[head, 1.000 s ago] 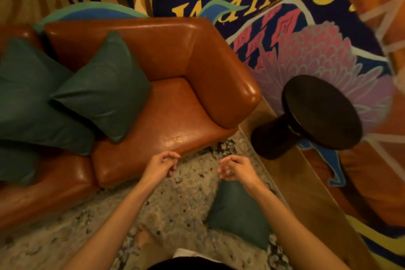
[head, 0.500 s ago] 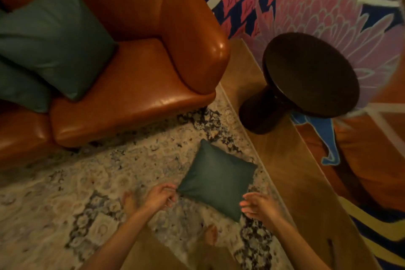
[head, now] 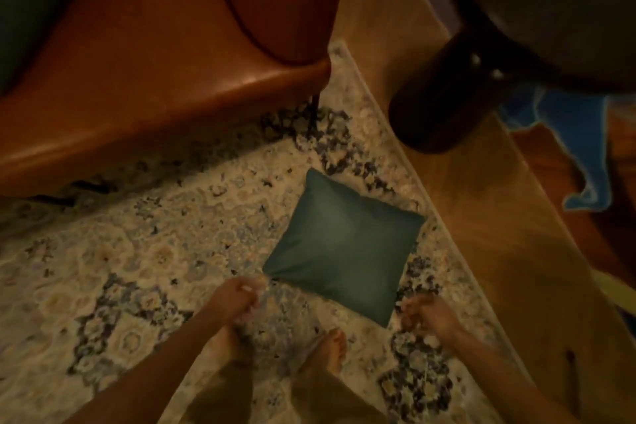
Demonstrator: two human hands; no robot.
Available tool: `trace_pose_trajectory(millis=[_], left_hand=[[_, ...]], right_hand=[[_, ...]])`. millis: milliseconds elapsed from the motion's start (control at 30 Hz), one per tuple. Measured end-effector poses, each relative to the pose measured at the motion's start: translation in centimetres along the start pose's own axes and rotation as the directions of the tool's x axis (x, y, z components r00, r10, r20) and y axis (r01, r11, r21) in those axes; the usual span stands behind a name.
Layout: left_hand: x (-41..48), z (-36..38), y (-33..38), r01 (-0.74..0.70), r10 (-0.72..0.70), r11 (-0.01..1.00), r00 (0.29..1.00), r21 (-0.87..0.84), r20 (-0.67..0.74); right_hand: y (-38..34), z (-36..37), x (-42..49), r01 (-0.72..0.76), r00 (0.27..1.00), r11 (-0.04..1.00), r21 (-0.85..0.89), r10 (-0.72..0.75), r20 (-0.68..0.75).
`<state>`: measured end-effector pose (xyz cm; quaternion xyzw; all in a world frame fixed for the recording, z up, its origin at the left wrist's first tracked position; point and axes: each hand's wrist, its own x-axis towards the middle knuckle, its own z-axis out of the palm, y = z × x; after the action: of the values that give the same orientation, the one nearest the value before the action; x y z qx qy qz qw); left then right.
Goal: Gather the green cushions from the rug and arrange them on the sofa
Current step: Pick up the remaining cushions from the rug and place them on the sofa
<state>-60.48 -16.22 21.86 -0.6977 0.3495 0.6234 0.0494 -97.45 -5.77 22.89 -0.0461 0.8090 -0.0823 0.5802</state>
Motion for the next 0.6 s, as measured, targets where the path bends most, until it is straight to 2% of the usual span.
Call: trace_pose_trajectory(millis=[67,200,333,400,467,533,600], left_hand=[[4.7,1.6,0.3,-0.026,0.026,0.998,1.000,0.051,0.008],[13.1,5.4,1.3,-0.072,0.072,0.996,0.997,0.050,0.002],[21.4,7.8,0.1,0.011,-0.009,1.000,0.998,0.021,-0.068],[25.1,8.2,-0.9,0.015,0.008,0.987,0.990,0.163,-0.140],[27.8,8.8,-1.8,0.017,0.032,0.947,0.989,0.320,-0.146],[28.3,9.5,-2.1,0.000,0.032,0.916,0.997,0.402,-0.071],[28.4,10.4,-2.6,-0.038,0.025,0.860,0.999,0.509,0.032]], right_hand=[[0.8,-0.2,5.1,-0.028,1.000,0.998,-0.058,0.028,-0.007],[2.5,0.2,14.8,-0.035,0.997,0.998,-0.057,0.032,-0.065],[5.0,2.0,22.5,-0.049,0.992,0.993,-0.105,0.036,-0.120],[6.1,2.6,25.1,-0.054,0.992,0.985,-0.164,0.034,-0.122],[7.3,3.3,27.0,-0.065,0.996,0.988,-0.138,0.055,-0.076],[7.7,4.1,27.9,-0.075,0.997,0.995,-0.073,0.076,0.013],[8.3,4.9,28.7,-0.034,0.995,0.999,0.016,0.032,0.095]])
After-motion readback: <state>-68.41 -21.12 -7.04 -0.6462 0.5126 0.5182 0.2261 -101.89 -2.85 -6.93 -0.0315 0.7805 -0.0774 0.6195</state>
